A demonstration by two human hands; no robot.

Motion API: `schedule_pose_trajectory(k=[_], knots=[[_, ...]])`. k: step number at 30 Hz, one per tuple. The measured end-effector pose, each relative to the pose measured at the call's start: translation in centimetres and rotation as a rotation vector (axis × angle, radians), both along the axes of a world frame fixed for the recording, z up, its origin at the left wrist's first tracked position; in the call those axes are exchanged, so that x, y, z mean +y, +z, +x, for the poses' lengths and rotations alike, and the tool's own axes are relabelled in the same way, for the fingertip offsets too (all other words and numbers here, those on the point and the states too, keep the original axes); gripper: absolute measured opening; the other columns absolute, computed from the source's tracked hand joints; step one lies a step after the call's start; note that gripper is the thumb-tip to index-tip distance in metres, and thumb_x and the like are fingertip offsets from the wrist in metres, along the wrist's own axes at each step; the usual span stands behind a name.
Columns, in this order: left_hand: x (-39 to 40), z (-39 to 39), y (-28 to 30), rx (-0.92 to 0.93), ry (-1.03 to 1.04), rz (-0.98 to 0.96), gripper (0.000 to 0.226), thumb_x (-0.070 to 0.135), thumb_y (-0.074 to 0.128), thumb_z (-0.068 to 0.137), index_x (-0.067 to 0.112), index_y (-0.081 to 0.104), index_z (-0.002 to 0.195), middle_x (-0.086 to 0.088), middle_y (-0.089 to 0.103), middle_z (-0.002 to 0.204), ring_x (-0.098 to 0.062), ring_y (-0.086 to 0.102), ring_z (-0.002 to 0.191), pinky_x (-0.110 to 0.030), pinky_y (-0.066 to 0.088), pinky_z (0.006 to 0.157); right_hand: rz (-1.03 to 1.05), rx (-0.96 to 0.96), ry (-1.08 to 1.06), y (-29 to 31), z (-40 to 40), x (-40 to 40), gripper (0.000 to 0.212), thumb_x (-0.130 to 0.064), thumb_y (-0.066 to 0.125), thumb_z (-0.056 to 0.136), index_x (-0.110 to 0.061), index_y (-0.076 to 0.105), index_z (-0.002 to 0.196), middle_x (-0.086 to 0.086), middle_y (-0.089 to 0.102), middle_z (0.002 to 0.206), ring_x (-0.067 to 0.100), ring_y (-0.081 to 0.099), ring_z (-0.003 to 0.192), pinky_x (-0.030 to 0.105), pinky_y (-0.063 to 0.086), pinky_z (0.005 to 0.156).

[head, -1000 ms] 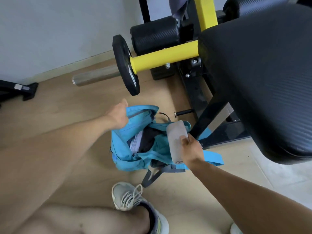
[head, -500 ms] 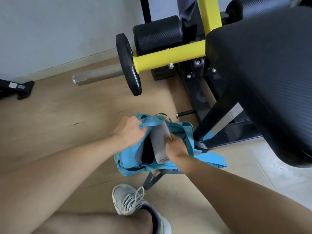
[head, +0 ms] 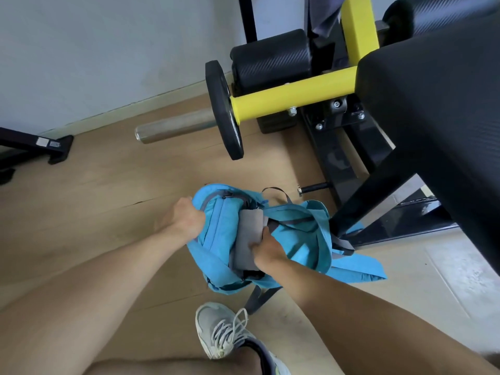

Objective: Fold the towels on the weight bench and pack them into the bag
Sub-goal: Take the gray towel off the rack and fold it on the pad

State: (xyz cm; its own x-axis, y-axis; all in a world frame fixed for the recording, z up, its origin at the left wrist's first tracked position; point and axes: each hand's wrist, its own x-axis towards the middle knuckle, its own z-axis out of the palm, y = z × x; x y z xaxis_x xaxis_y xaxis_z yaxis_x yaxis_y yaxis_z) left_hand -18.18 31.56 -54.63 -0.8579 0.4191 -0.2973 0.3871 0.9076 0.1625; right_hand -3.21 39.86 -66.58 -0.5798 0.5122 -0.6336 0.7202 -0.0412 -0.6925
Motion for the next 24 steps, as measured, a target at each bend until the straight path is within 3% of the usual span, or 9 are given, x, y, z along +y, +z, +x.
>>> schedule_pose_trajectory(k=[2,6,9,13,15,18,20,22,24], knots=[[0.5,0.5,0.5,0.078,-0.012,0.088,0.013,0.016,0.040,0.090,0.019,0.045,0.079,-0.005,0.058,0.080,-0.033,0.058,0.075,-0.035,0.042,0.062,0.036,-0.045,0.037,-0.4,0.3,0.1,0.070,-0.023,0.042,0.103,-0.015,0.004,0.162,0.014,0.052,0.143,0.033,0.056,0.122,0.035,0.047,0.087],[1.3,2.4,1.6,0.123,-0.071,0.249,0.021,0.024,0.037,0.095,0.015,0.042,0.076,-0.007,0.056,0.070,-0.029,0.050,0.062,-0.034,0.034,0.053,0.101,-0.057,0.075,-1.0,0.2,-0.2,0.068,-0.019,0.046,0.099,-0.010,0.014,0.158,0.016,0.055,0.132,0.034,0.058,0.115,0.037,0.044,0.077],[1.6,3.5,0.8,0.048,-0.199,0.123,0.019,0.023,0.039,0.095,0.019,0.045,0.078,-0.002,0.056,0.065,-0.025,0.050,0.056,-0.031,0.037,0.051,0.134,-0.036,0.058,-0.8,0.6,-0.2,0.061,-0.028,0.049,0.099,-0.011,0.025,0.153,0.017,0.051,0.132,0.035,0.057,0.116,0.038,0.047,0.084],[1.8,4.0,-1.2,-0.138,-0.425,-0.100,0.009,0.029,0.047,0.097,0.020,0.048,0.095,-0.002,0.059,0.078,-0.025,0.059,0.065,-0.035,0.047,0.059,0.218,0.005,-0.010,0.1,2.5,0.5,0.064,-0.032,0.043,0.102,-0.017,0.017,0.159,0.009,0.030,0.157,0.034,0.043,0.137,0.042,0.039,0.107],[2.3,4.4,-1.5,-0.320,-0.478,-0.140,0.027,0.045,0.056,0.096,0.022,0.051,0.109,-0.001,0.068,0.087,-0.024,0.069,0.075,-0.042,0.058,0.071,0.267,0.014,0.020,0.6,3.8,1.2,0.060,-0.026,0.041,0.104,-0.017,0.019,0.159,0.006,0.028,0.160,0.030,0.039,0.141,0.042,0.038,0.110],[3.6,5.5,-0.3,-0.415,-0.516,-0.183,0.060,0.079,0.055,0.081,0.034,0.050,0.120,0.003,0.072,0.093,-0.017,0.070,0.086,-0.042,0.057,0.087,0.396,0.016,-0.014,1.4,5.7,2.5,0.052,-0.020,0.038,0.104,-0.018,0.028,0.155,0.006,0.037,0.155,0.028,0.044,0.137,0.040,0.041,0.108],[4.7,6.0,0.7,-0.404,-0.506,-0.122,0.060,0.075,0.058,0.084,0.028,0.054,0.122,0.002,0.071,0.097,-0.018,0.068,0.092,-0.036,0.055,0.086,0.483,0.038,-0.079,2.1,7.1,3.6,0.052,-0.018,0.038,0.102,-0.021,0.034,0.154,0.005,0.045,0.150,0.026,0.046,0.135,0.037,0.041,0.108],[5.8,6.6,1.8,-0.371,-0.501,-0.038,0.050,0.058,0.065,0.091,0.021,0.058,0.123,-0.003,0.071,0.107,-0.021,0.066,0.093,-0.031,0.051,0.077,0.528,0.094,-0.156,3.5,8.5,4.7,0.052,-0.013,0.037,0.103,-0.021,0.035,0.154,0.003,0.047,0.148,0.023,0.045,0.136,0.034,0.040,0.106],[6.7,7.2,3.2,-0.342,-0.481,0.082,0.038,0.045,0.069,0.093,0.017,0.063,0.117,-0.005,0.070,0.109,-0.017,0.061,0.077,-0.024,0.044,0.060,0.593,0.161,-0.204,5.5,9.5,5.5,0.050,-0.013,0.036,0.106,-0.020,0.036,0.155,0.001,0.048,0.148,0.021,0.044,0.136,0.034,0.040,0.107]])
